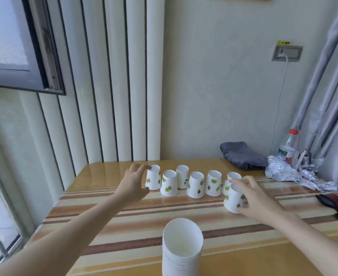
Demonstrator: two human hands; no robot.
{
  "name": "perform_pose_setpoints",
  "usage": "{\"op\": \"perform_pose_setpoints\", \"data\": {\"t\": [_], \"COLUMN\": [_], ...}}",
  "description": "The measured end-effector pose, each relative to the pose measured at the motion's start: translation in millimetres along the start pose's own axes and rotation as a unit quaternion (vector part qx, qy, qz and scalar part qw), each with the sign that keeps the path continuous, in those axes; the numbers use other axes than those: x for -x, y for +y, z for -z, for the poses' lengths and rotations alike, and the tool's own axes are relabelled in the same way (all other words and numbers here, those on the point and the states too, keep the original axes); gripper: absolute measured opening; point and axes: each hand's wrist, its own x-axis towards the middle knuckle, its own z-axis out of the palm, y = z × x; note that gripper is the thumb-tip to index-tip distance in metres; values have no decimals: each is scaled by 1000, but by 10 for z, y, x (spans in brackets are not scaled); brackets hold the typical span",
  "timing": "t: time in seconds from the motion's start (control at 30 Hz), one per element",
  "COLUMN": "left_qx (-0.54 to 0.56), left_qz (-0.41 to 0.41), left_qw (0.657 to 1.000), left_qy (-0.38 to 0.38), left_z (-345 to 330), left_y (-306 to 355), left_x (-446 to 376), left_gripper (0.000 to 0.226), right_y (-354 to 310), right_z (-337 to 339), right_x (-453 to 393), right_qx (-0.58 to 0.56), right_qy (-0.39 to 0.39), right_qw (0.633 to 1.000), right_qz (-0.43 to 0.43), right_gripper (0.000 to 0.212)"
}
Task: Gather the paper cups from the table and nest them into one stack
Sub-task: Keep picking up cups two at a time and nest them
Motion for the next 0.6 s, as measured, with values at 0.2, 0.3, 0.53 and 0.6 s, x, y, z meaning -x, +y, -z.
{"op": "perform_pose_setpoints", "data": {"t": [0.2,0.3,0.53,0.6], "left_qx": [-149,-185,-170,-185], "left_qz": [-27,-22,-9,2], "left_qw": [987,977,979,981], "left_qy": [-58,-100,-113,-61], "left_z": [-359,-534,-729,-730], "left_y": [-205,-287,-359,-339], "left_x": [-717,-916,-1023,-990], "left_gripper": [87,93,84,69], "right_y": [201,272,312,281], "right_z": [-249,-401,-537,-452], "right_x": [-449,-555,-497,-443], "right_qx": [95,68,42,38], "right_qy": [-15,-9,11,9], "right_qw": [995,998,999,998], "right_qz": [8,0,-31,-42], "right_gripper": [79,69,55,46]}}
